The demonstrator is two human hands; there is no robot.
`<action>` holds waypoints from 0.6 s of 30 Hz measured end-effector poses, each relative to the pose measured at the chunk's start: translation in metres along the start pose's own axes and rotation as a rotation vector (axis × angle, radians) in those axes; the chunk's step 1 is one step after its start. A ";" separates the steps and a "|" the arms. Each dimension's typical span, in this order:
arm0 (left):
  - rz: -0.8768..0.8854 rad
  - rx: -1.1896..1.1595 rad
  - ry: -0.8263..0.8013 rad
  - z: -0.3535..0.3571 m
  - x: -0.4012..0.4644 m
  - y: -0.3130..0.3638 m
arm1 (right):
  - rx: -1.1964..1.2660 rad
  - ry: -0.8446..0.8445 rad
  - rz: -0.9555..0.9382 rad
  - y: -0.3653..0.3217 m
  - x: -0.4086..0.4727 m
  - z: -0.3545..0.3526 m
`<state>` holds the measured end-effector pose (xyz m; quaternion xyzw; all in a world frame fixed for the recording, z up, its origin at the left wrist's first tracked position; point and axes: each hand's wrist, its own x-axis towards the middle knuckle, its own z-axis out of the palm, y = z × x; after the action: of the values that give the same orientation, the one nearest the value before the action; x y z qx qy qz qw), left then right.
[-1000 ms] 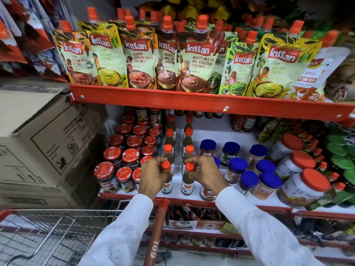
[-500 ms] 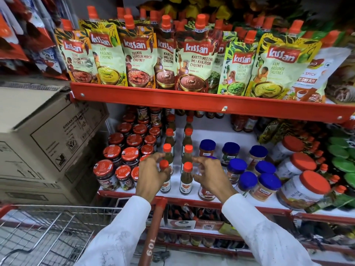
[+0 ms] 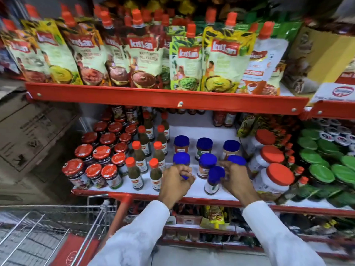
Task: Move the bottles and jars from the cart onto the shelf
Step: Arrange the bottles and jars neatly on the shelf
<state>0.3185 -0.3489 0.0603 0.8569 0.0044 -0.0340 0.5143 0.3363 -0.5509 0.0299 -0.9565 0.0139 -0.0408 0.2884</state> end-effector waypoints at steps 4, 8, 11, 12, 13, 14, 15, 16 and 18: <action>-0.115 0.082 -0.070 0.044 0.011 -0.003 | -0.117 -0.165 -0.053 0.002 0.009 -0.011; -0.160 0.113 -0.058 0.074 0.012 0.003 | -0.147 -0.254 -0.088 0.008 0.014 -0.009; -0.156 0.113 0.012 0.084 0.008 0.011 | -0.162 -0.247 -0.085 0.008 0.013 -0.012; -0.161 0.114 0.030 0.085 0.007 0.013 | -0.152 -0.240 -0.070 0.006 0.011 -0.013; -0.167 0.117 0.042 0.086 0.006 0.012 | -0.140 -0.229 -0.058 0.006 0.010 -0.012; -0.168 0.117 0.048 0.086 0.006 0.012 | -0.130 -0.210 -0.052 0.005 0.008 -0.011; -0.164 0.125 0.051 0.085 0.006 0.011 | -0.120 -0.195 -0.047 0.004 0.006 -0.009; -0.157 0.133 0.049 0.085 0.007 0.011 | -0.106 -0.185 -0.034 0.002 0.004 -0.008; -0.132 0.144 0.043 0.083 0.007 0.009 | -0.063 -0.169 0.003 -0.001 0.000 -0.006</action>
<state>0.3217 -0.4267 0.0292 0.8900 0.0696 -0.0496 0.4480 0.3357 -0.5535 0.0357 -0.9652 -0.0079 0.0407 0.2583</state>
